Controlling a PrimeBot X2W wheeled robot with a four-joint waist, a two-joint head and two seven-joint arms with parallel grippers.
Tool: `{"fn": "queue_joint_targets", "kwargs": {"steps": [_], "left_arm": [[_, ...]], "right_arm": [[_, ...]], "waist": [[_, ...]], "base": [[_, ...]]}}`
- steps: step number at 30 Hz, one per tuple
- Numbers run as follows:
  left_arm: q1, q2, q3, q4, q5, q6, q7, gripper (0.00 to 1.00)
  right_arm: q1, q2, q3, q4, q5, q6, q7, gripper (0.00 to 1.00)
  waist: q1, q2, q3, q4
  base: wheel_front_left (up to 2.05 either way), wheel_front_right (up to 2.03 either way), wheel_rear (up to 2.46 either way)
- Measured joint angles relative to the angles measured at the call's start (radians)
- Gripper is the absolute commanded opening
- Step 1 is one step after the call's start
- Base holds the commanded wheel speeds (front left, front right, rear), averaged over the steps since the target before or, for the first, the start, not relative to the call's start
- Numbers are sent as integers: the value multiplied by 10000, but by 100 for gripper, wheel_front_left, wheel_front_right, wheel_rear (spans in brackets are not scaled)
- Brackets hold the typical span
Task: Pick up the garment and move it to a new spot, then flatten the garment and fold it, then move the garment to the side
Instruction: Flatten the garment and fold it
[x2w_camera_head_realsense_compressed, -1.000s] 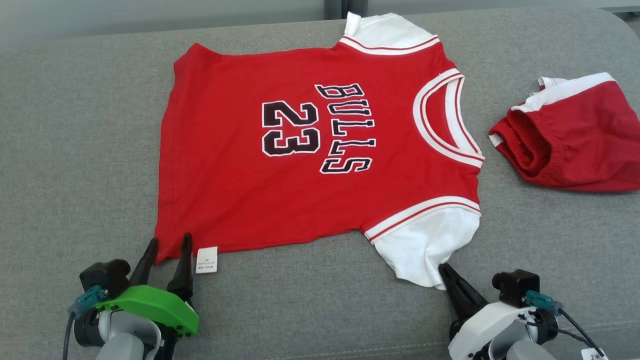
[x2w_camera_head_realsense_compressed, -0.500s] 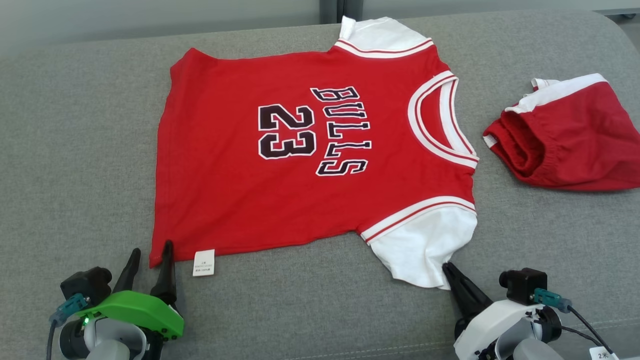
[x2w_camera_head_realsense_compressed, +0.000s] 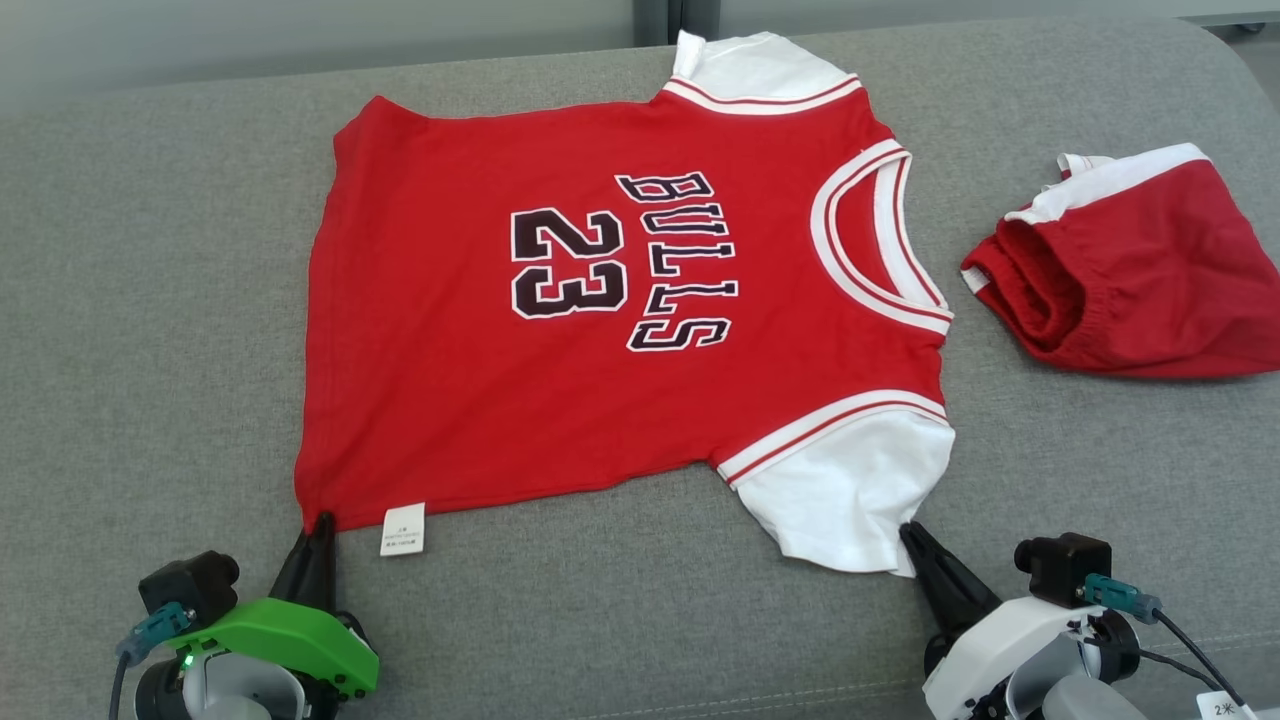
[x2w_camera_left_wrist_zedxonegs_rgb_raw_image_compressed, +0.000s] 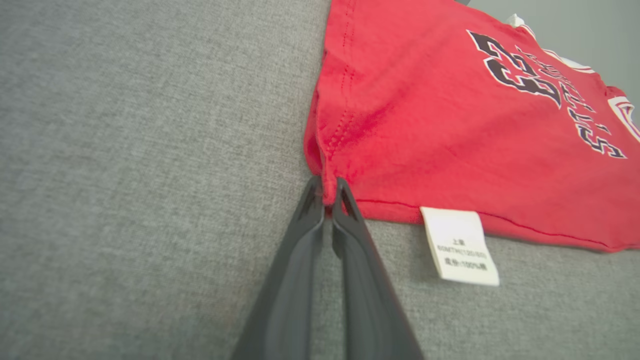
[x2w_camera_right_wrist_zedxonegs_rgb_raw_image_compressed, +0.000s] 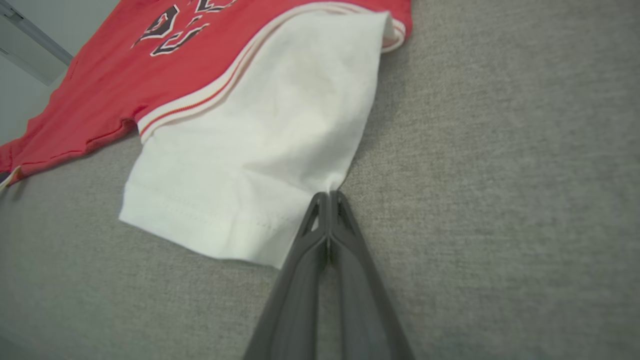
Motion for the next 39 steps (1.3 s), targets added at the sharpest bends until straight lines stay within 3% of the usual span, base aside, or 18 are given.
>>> {"fn": "queue_joint_targets", "kwargs": {"steps": [12,24,39], "left_arm": [[-73,52,27,-378,-324,0,19,0],[-125,391,-316,-1666,-479,0,550,0],[-142,1041,-324,-3561,-780,0,1831,0]], "right_arm": [[98,-121,546,-1241,1225,-44,79,0],[611,-1231,17,-2961,2242,-44,81,0],[640,-1825,19,-6159,5056,-48,886,0]], "waist": [[0,0,-12,-226],[0,0,-113,-298],[0,0,197,-254]], "base": [[0,0,0],[0,0,0],[0,0,0]]}}
